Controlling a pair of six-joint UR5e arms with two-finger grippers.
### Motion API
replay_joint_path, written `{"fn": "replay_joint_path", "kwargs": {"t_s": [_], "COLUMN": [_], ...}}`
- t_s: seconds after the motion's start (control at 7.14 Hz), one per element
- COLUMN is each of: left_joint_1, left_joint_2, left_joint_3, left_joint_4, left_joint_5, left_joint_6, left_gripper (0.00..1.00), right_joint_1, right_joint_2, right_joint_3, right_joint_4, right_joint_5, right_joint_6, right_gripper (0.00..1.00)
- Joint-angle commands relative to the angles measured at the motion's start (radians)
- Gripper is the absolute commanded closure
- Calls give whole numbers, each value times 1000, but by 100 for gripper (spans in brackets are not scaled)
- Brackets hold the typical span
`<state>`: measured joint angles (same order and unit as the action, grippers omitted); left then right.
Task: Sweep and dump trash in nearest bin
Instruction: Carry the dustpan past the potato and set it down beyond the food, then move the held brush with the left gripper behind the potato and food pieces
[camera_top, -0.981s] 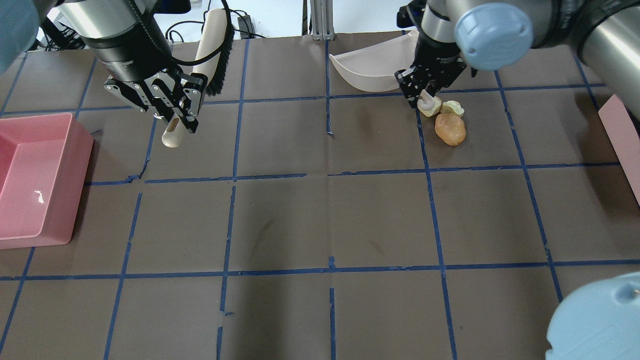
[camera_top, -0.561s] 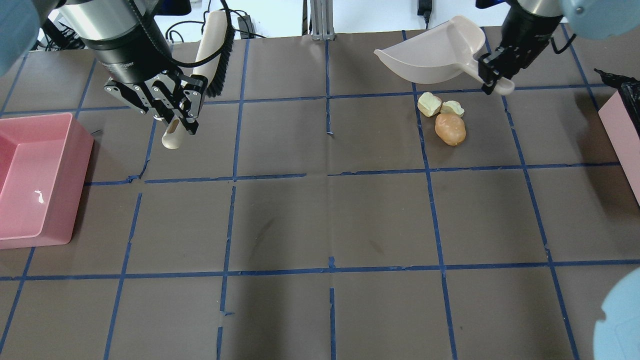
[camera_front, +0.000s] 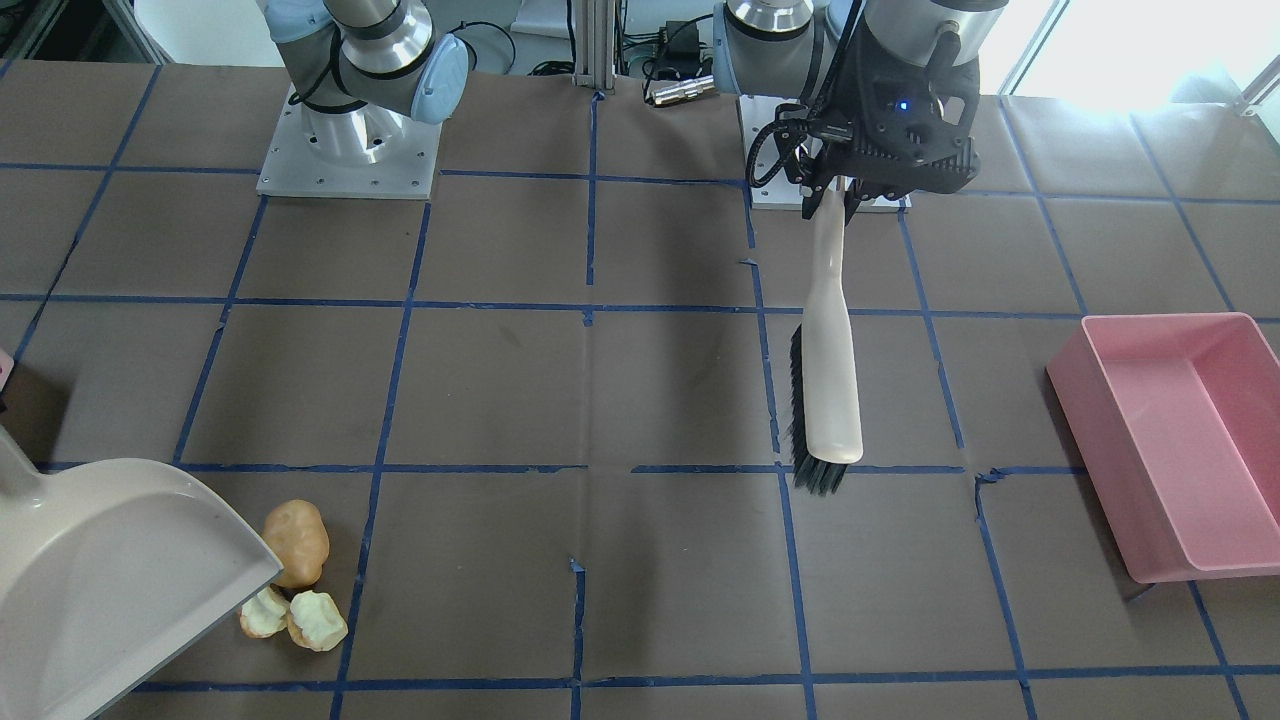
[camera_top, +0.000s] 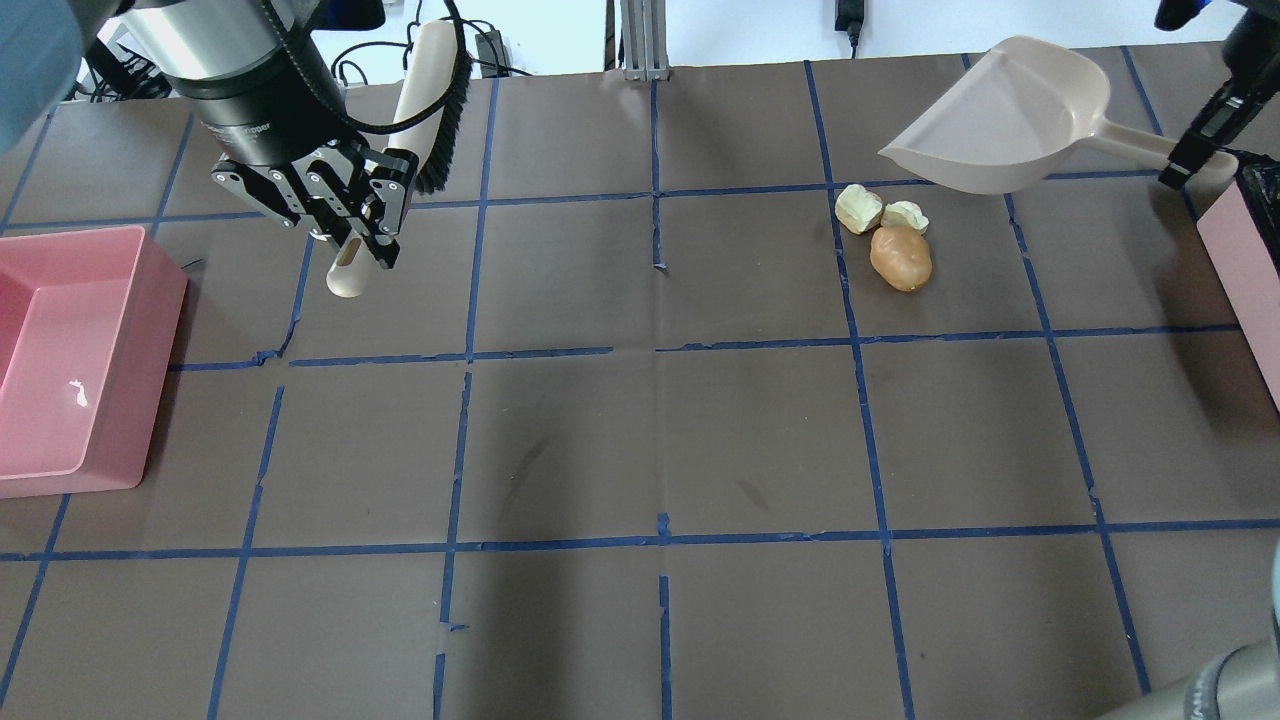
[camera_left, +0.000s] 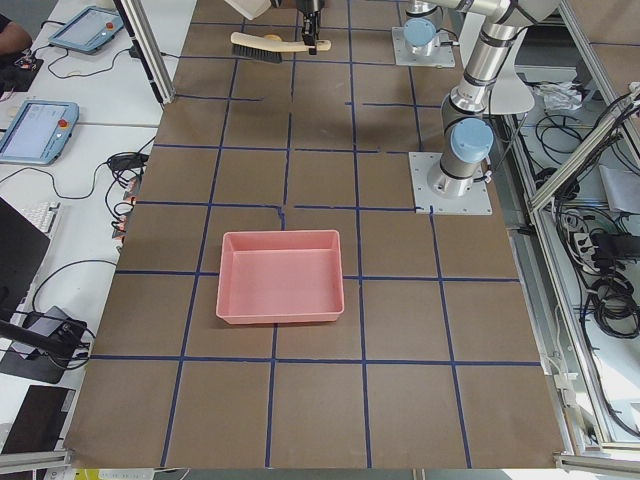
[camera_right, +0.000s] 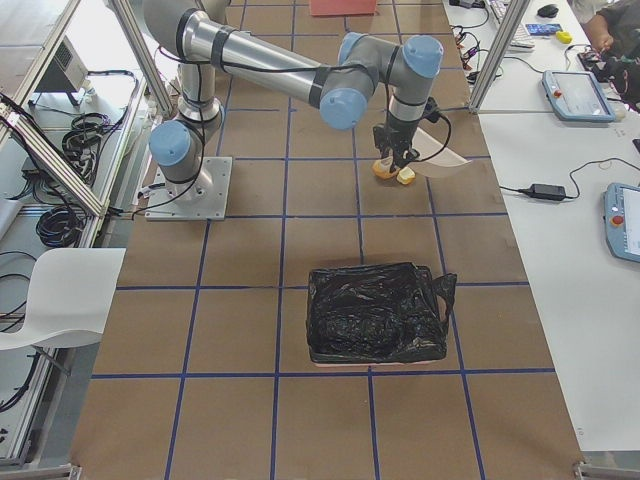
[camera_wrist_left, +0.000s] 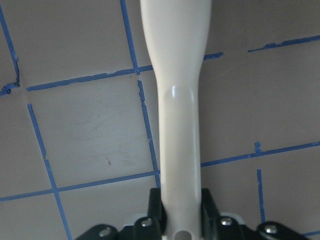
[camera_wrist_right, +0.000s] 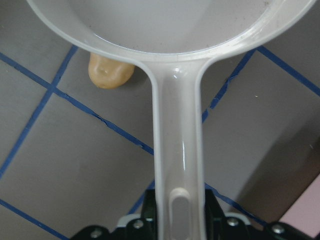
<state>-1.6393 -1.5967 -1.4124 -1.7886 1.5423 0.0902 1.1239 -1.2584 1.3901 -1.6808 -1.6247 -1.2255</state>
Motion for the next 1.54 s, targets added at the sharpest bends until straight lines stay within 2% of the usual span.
{"fn": "replay_joint_path", "kwargs": {"t_s": [0.0, 0.14, 0.42, 0.84, 0.98, 1.12, 1.4], "left_joint_1": [-1, -2, -10, -80, -123, -187, -279], "left_joint_2": [0, 0, -24, -58, -99, -150, -295], "left_joint_3": [0, 0, 7, 10, 18, 42, 136], "left_joint_4": [0, 0, 2, 23, 100, 162, 150], "left_joint_5": [-1, -1, 1, -4, 7, 13, 44], "left_joint_6": [-1, -1, -18, -188, -184, -182, -27], "left_gripper": [98, 98, 98, 98, 98, 98, 100], "right_joint_1": [-79, -128, -148, -144, -144, -139, -101], "right_joint_2": [48, 75, 146, 218, 243, 255, 275], "right_joint_3": [-29, -33, -39, -37, -37, -37, -34], "right_joint_4": [-25, -39, -135, -181, -241, -253, -296], "right_joint_5": [-32, -23, -18, 9, 11, 12, 35], "right_joint_6": [-274, -428, -677, -739, -752, -753, -753], "right_gripper": [100, 100, 100, 100, 100, 100, 100]}}
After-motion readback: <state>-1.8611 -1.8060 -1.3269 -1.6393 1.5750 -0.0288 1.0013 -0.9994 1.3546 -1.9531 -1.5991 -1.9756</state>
